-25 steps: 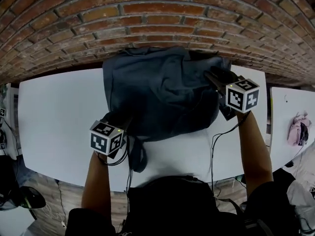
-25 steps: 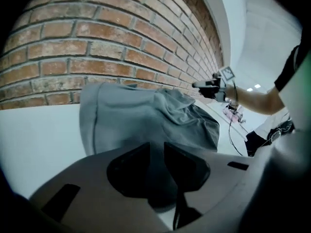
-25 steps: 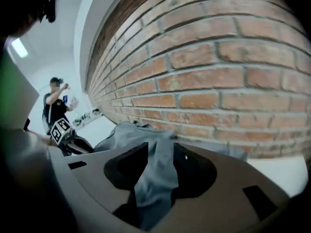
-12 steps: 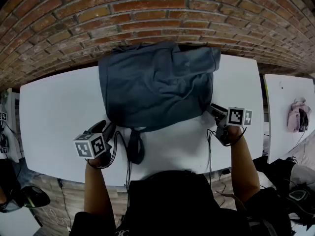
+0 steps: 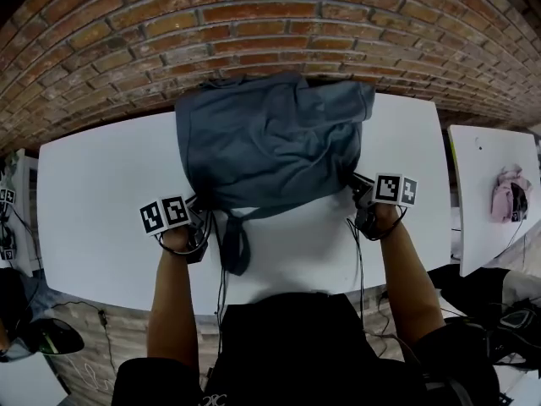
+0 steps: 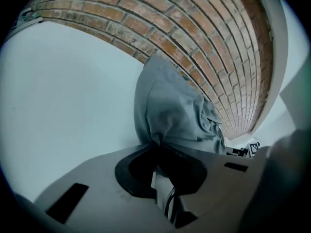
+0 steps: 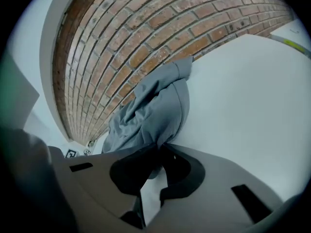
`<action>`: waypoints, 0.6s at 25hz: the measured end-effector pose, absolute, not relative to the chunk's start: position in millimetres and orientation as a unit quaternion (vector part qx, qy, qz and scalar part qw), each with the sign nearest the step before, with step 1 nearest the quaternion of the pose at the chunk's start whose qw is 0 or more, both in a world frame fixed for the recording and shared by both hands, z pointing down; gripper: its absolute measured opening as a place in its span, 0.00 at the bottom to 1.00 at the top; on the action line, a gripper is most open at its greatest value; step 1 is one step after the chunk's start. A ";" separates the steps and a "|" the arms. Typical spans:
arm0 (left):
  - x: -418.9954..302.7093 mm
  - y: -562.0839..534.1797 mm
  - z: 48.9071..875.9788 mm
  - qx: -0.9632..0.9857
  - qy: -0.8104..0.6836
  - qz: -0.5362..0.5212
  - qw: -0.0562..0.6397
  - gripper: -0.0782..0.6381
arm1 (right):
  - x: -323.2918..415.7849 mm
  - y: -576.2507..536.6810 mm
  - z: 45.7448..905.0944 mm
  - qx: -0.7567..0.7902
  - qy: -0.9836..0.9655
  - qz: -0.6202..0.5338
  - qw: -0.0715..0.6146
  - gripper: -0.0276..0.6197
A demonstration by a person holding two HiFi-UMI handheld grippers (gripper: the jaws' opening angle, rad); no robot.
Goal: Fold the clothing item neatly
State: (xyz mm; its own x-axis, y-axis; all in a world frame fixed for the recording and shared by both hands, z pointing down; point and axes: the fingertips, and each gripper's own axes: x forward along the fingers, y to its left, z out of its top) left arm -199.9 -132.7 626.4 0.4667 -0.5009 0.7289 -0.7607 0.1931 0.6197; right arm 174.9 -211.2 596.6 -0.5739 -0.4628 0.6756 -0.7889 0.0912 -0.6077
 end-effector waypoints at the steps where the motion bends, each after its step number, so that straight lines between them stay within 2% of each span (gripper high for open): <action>1: -200.7 -130.6 625.0 0.629 -0.501 0.116 0.583 0.13 | 177.9 -210.2 595.1 0.438 -0.722 0.511 0.161 0.11; 15: -201.4 -58.2 592.8 0.660 -0.456 0.147 0.579 0.13 | 218.1 -128.8 568.4 0.443 -0.719 0.498 0.195 0.10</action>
State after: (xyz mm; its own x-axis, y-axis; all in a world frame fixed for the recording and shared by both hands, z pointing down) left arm -201.4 -58.2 592.8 0.5418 -0.4313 0.7214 -0.7712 0.0863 0.6307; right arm 218.1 -128.8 568.4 -0.5310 -0.4426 0.7226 -0.8320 0.1108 -0.5436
